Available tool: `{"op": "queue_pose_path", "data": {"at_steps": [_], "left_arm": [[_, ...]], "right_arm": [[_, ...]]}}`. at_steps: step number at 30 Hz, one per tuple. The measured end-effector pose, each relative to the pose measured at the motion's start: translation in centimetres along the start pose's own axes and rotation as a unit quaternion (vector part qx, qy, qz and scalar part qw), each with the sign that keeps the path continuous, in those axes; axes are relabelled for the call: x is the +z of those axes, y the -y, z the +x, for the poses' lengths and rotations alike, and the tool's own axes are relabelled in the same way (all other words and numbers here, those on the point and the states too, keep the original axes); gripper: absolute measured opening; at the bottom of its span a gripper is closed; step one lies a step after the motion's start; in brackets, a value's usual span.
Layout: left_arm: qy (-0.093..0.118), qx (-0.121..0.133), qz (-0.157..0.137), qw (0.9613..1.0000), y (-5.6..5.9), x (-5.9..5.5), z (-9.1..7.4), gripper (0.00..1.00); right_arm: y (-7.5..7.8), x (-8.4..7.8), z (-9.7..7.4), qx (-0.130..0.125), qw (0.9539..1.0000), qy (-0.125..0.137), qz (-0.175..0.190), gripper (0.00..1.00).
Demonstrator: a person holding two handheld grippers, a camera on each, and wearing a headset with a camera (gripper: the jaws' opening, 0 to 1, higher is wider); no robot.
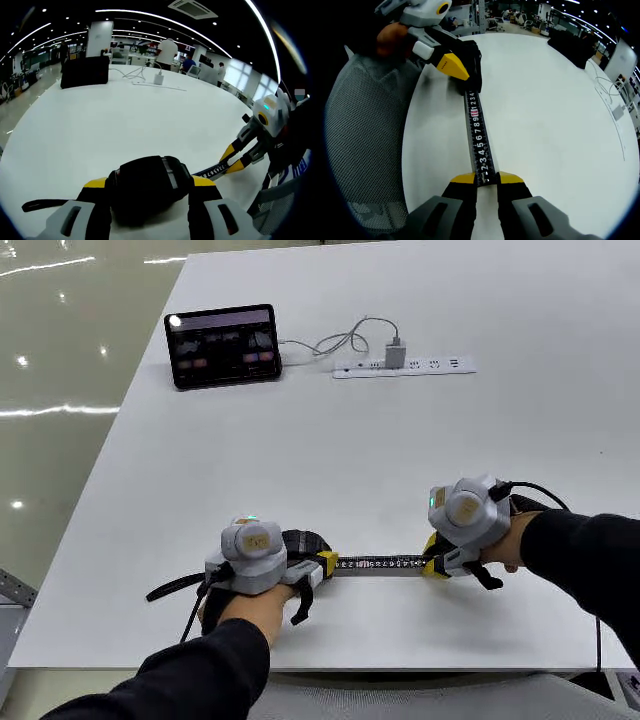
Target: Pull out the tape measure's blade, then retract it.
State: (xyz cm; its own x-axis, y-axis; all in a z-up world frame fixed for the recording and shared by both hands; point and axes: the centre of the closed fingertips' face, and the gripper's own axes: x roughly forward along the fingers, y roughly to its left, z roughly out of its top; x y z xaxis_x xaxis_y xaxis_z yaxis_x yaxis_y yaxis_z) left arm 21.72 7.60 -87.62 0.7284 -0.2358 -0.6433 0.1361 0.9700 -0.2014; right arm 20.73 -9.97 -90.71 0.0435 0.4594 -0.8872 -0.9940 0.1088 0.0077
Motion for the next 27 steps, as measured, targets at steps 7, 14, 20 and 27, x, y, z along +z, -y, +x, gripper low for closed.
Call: {"op": "queue_pose_path", "data": {"at_steps": [7,14,20,27], "left_arm": [[-0.001,-0.003,-0.004,1.0,0.0,0.0,0.0,0.58],[-0.003,-0.005,-0.005,1.0,0.0,0.0,0.1,0.58],[-0.005,-0.007,-0.004,1.0,0.0,-0.1,0.1,0.58],[-0.004,-0.007,-0.004,1.0,0.0,-0.1,0.1,0.58]], "right_arm": [[-0.3,1.2,0.4,0.0,0.9999,0.003,-0.01,0.11],[-0.3,1.6,0.6,0.0,1.0,0.002,-0.005,0.11],[-0.4,2.1,0.9,0.0,1.0,0.006,-0.004,0.11],[-0.5,2.6,1.3,0.002,0.9999,0.005,-0.01,0.11]]}}
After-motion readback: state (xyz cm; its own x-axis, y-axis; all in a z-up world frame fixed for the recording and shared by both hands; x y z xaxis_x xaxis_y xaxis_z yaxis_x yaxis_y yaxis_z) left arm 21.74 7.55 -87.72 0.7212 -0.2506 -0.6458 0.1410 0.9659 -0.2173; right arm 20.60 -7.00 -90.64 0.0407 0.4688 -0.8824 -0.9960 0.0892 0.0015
